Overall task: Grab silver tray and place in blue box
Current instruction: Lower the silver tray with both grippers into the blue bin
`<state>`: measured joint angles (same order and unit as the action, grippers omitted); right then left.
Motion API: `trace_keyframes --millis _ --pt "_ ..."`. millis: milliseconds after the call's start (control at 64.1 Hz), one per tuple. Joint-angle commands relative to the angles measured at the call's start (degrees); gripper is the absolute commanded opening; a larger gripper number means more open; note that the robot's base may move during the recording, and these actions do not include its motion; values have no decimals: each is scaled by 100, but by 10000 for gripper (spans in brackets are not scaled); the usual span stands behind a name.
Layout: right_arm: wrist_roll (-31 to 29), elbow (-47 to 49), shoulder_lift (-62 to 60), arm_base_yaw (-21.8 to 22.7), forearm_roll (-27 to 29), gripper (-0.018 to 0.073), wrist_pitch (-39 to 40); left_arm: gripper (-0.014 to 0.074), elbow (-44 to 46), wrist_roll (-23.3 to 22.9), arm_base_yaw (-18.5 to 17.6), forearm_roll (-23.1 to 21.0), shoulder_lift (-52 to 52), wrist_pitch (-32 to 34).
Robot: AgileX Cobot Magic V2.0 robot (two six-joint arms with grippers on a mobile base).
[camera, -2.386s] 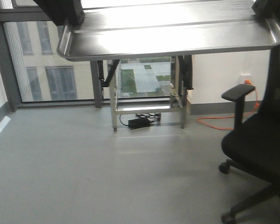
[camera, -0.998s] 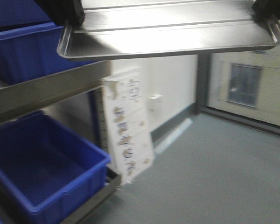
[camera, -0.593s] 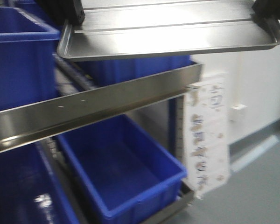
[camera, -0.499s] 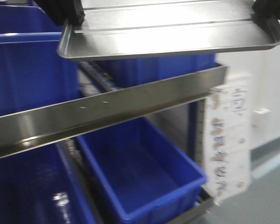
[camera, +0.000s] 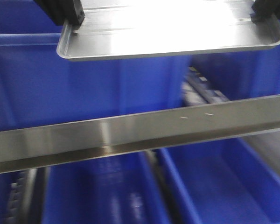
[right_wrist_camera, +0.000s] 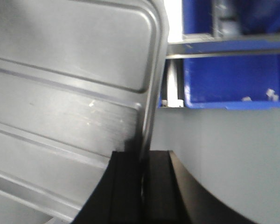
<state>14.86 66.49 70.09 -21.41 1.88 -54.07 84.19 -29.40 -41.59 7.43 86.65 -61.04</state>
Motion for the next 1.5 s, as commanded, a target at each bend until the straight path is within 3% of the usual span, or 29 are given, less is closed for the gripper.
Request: trace_keyframes --millis 0,1482 --pt "-71 205 -168 61 -507 57 223 -98 113 190 3 453 -229 -279" --pt "-71 205 -169 61 -507 57 292 -98 113 190 3 362 -229 -279"
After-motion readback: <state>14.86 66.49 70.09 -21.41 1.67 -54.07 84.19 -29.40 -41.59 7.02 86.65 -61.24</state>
